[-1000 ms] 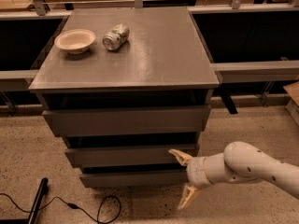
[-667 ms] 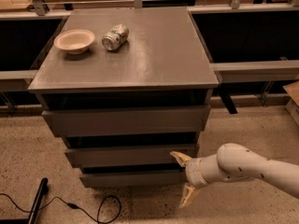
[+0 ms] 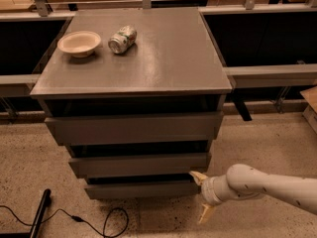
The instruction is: Open bottom drawer
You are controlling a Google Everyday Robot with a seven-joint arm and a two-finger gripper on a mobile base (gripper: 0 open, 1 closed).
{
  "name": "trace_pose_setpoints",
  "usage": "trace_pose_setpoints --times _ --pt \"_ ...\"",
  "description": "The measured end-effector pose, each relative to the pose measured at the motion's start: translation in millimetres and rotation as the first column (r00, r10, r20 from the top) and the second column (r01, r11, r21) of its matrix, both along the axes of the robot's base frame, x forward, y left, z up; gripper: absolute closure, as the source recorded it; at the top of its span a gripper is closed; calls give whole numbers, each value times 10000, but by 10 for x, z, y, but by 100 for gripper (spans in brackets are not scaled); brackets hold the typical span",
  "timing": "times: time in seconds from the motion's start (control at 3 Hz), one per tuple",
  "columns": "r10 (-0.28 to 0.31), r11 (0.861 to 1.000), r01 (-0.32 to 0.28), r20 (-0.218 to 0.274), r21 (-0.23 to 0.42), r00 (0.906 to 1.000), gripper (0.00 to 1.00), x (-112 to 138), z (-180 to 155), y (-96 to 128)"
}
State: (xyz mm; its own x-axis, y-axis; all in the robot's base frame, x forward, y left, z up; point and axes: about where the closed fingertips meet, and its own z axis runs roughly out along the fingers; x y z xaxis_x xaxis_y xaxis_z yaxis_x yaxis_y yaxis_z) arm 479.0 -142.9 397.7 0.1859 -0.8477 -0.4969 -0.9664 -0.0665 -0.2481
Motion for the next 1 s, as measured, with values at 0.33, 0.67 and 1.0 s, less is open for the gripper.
trace_pose_setpoints --times 0.33,0.67,1.0 --pt "-165 9986 187 -447 488 9989 0 -17 -458 -84" --pt "-164 9986 186 -448 488 9989 0 -17 -459 -84" --pt "117 9989 -84 -733 453 9972 0 -67 -714 102"
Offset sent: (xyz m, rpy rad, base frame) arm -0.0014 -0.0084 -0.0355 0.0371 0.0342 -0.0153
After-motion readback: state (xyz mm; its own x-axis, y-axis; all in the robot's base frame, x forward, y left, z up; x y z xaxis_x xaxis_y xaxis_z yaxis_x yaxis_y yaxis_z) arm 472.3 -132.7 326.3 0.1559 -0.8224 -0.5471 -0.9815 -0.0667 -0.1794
